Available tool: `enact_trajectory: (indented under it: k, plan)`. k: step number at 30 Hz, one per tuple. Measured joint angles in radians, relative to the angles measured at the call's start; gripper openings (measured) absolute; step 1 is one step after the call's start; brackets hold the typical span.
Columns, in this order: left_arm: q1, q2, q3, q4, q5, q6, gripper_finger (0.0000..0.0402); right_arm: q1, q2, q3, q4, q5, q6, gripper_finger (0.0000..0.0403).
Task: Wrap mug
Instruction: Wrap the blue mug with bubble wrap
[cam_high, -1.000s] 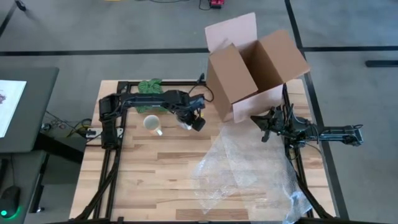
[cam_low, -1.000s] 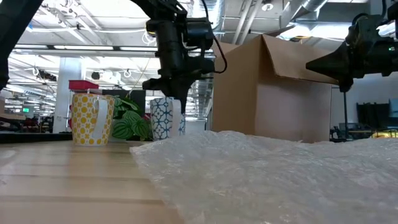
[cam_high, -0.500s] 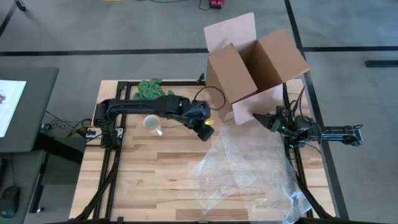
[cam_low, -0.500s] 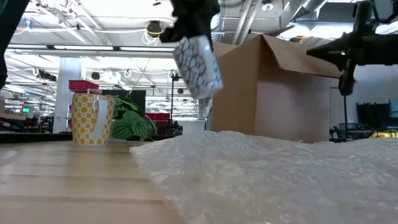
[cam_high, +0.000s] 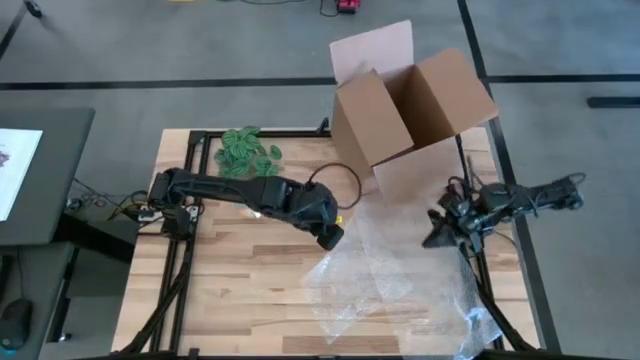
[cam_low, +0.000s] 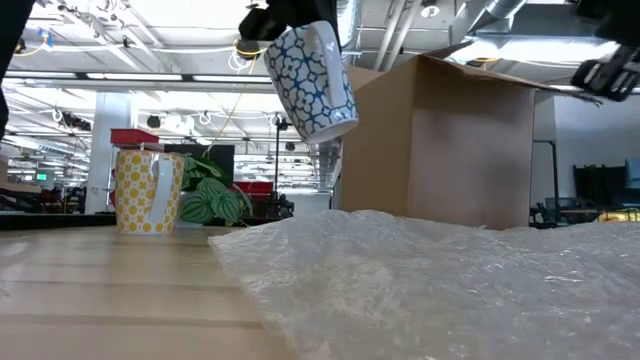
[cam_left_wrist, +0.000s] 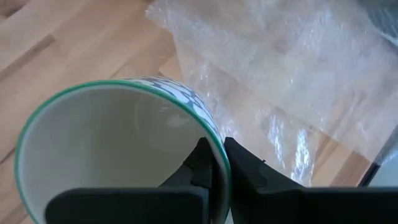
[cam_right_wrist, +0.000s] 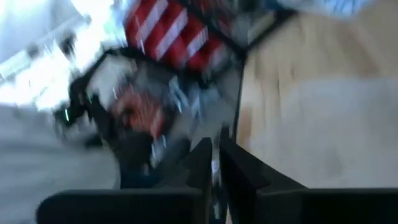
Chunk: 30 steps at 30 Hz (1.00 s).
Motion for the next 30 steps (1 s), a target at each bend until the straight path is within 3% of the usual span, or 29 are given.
enact_trajectory:
  k: [10,14,21,25,30]
  plan:
    - [-0.042,-0.001,0.0,-0.002,-0.014,0.132,0.0,0.364,0.507,0.212,-0.034,-0.005,-0.014,0.0146]
    - [-0.058,-0.004,0.0,-0.004,-0.022,0.201,0.0001,0.48,0.741,0.273,-0.039,0.08,-0.006,0.0179]
    - [-0.085,-0.004,0.0,-0.031,-0.025,0.295,0.0002,0.573,1.143,0.457,-0.307,0.238,0.099,0.0187]
    - [-0.097,-0.004,0.0,-0.044,-0.026,0.33,0.0002,0.577,1.331,0.539,-0.38,0.228,0.198,0.0184]
    - [-0.114,-0.017,0.0,-0.056,-0.032,0.349,0.0003,0.568,1.509,0.603,-0.381,0.142,0.353,0.0172]
